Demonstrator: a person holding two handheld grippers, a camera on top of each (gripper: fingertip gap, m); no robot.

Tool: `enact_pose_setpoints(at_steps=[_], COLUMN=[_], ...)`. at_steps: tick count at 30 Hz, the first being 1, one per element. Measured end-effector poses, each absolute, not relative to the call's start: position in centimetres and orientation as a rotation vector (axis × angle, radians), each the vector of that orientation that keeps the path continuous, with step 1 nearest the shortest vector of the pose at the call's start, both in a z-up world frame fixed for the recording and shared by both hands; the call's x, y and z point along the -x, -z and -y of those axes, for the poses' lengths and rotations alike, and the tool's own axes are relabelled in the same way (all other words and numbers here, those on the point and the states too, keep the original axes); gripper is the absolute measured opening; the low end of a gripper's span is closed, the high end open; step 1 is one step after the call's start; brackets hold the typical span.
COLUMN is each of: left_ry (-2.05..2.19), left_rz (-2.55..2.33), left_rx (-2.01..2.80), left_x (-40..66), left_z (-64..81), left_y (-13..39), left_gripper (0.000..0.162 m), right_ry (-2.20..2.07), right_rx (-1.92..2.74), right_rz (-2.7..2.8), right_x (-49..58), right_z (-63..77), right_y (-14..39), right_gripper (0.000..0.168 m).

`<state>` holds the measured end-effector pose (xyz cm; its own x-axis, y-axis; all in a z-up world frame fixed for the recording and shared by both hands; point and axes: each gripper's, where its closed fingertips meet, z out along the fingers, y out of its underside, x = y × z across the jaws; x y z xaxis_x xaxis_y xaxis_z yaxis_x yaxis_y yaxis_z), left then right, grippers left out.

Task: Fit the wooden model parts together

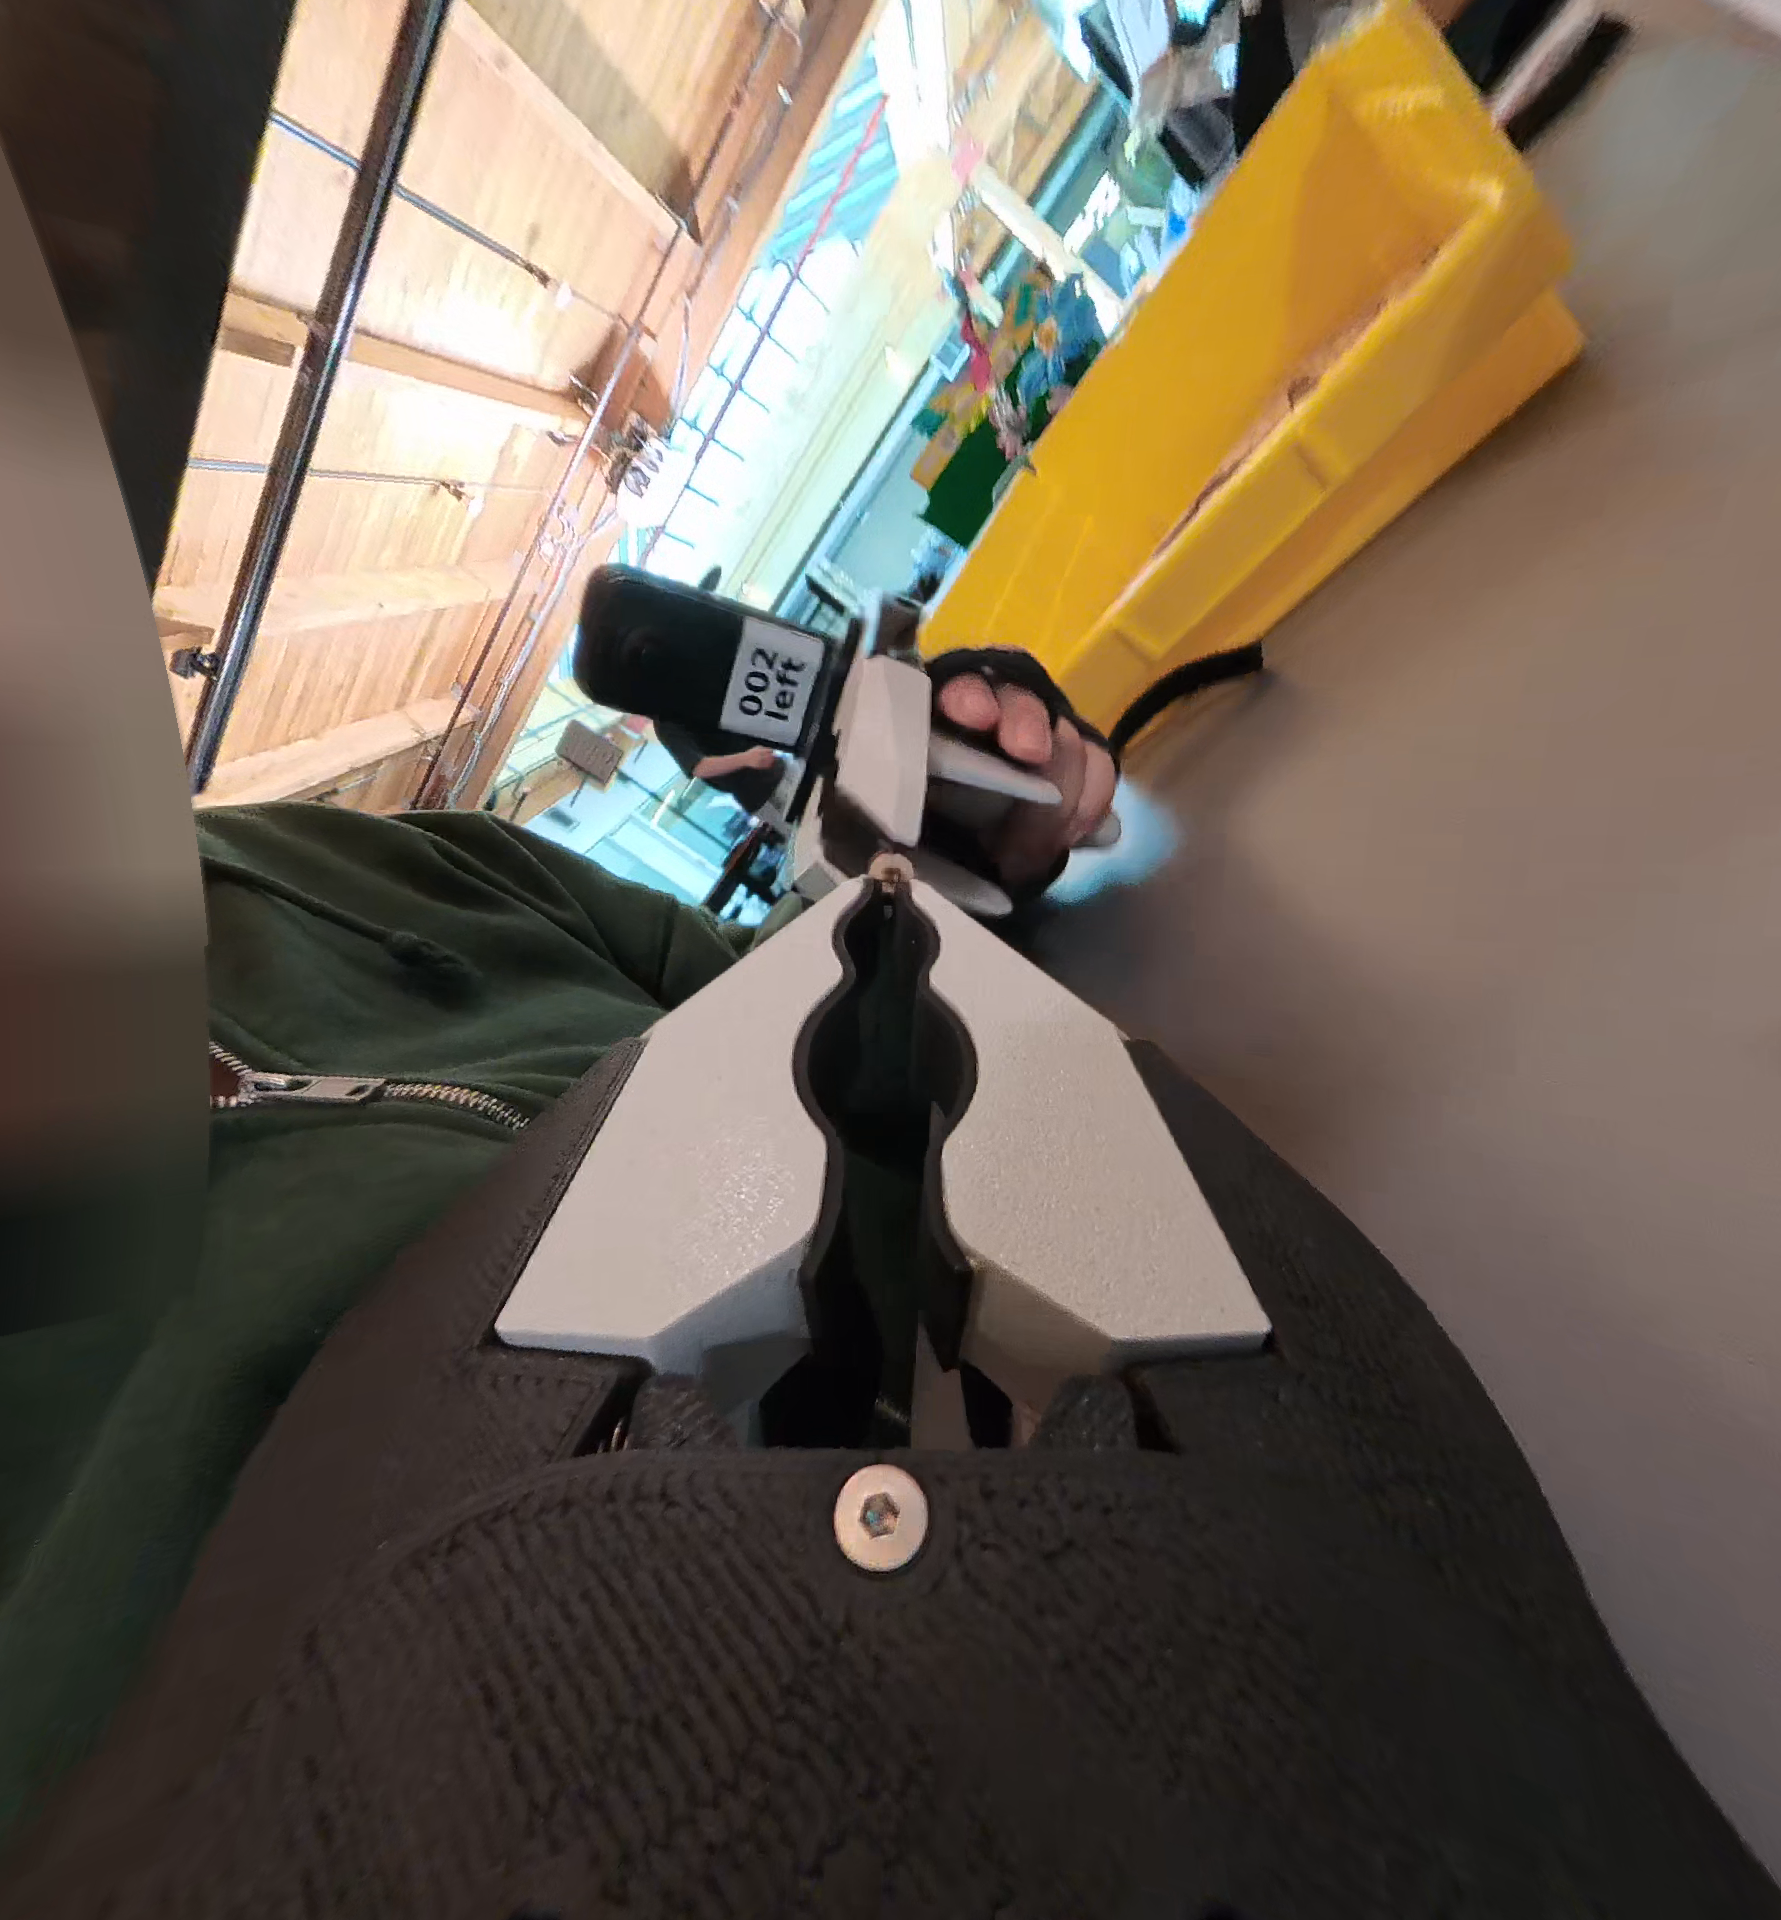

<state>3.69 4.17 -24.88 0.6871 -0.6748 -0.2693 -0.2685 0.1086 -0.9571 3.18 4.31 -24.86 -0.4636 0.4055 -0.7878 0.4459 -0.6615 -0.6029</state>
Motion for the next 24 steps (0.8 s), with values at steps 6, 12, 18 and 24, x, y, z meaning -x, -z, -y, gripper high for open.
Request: enact_pose_setpoints(at_steps=[6, 12, 18, 24], left_ry=[0.689, 0.765, 0.789, 0.772], left_rz=[-0.619, -0.685, -0.684, -0.672], left_rx=[1.433, 1.448, 1.437, 1.438], left_x=[-3.2, -5.0, -4.9, -4.8], left_z=[-3.9, -3.5, -3.3, -3.5], left_y=[22.9, 23.6, 23.4, 23.4], left_gripper=[0.017, 0.008, 0.0, 0.0], right_ry=[2.608, 2.598, 2.603, 2.564], right_rx=[-1.581, -1.521, -1.494, -1.503], right_rz=[-1.643, -2.07, -2.141, -2.167], right_x=[-4.1, -4.5, -4.7, -4.5], right_z=[-5.1, -4.2, -4.0, -3.8], right_y=[23.0, 23.4, 23.3, 23.6], right_gripper=[0.001, 0.001, 0.0, 0.0])
